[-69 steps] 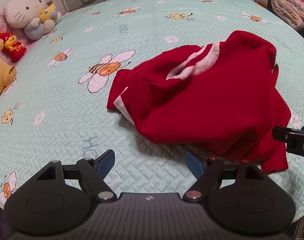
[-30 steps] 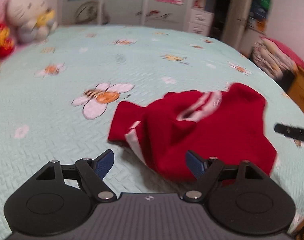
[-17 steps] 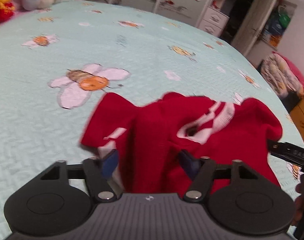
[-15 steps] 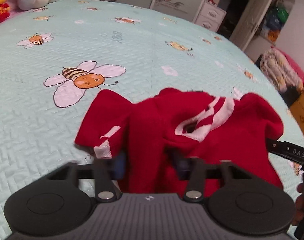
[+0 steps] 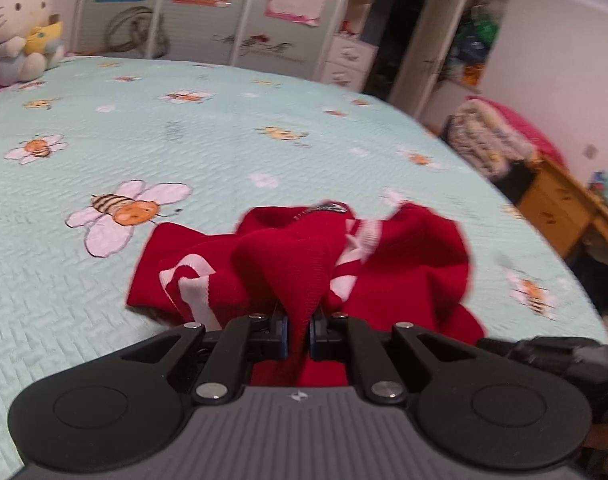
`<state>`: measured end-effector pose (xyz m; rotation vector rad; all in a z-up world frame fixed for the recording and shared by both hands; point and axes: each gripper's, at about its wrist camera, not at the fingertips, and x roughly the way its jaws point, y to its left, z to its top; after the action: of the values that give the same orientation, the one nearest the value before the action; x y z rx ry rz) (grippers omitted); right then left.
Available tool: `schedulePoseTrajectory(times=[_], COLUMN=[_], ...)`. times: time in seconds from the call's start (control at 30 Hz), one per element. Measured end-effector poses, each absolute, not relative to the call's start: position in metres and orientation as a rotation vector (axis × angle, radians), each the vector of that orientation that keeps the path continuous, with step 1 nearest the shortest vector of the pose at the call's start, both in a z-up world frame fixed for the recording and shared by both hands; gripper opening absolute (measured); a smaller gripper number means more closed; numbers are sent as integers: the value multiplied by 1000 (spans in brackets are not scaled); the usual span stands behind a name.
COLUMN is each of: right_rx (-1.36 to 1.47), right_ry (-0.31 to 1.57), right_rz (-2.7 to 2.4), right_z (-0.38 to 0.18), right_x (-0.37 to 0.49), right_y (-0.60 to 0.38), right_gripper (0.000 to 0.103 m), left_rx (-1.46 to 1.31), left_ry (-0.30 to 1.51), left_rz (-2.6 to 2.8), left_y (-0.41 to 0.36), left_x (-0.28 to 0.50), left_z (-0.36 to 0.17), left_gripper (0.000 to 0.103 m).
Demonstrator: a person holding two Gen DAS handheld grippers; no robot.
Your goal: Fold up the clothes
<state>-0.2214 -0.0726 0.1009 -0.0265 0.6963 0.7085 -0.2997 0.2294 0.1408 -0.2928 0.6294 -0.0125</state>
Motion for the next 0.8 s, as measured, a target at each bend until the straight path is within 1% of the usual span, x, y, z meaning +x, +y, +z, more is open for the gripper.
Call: schedulePoseTrajectory(times=[0.07,0.13,0.17,0.23,0.3,0.33,0.47,0.6,0.67,0.8], right_rx=[-88,-78,-62,-3,87,135,252,359,355,337], right_ry=[696,703,707,711,716,703,647,671,720,837], right_rz=[713,697,686,629,584,577,492,485,481,432], right_z=[102,103,103,104,105,106,112,123,122,100], right_x=[-238,-241,-240,-230,-218,-210,-173,-132,-114,-85], right_y=[-79,-88,-93,-97,-99,-99,-92,-69,-51,-20], right_gripper=[0,0,3,18,58,64,74,76,77,77], left_rx=[-283,-291,-297,-302,-294,-292,-274,-248,-231,-203], left_ry=[632,652,664,694,725,734,758,770,776,797], left_rz=[-34,-32,-30,-27,-24,-26,-39,-60,-75,-90], left_y=[228,227,227,225,223,222,217,212,207,200], left_x=[-315,-323,-326,-330,-333,-335,-344,-346,-346,-346], left_z=[142,138,134,128,121,119,111,107,103,95], left_gripper=[7,7,7,7,7,7,7,7,7,7])
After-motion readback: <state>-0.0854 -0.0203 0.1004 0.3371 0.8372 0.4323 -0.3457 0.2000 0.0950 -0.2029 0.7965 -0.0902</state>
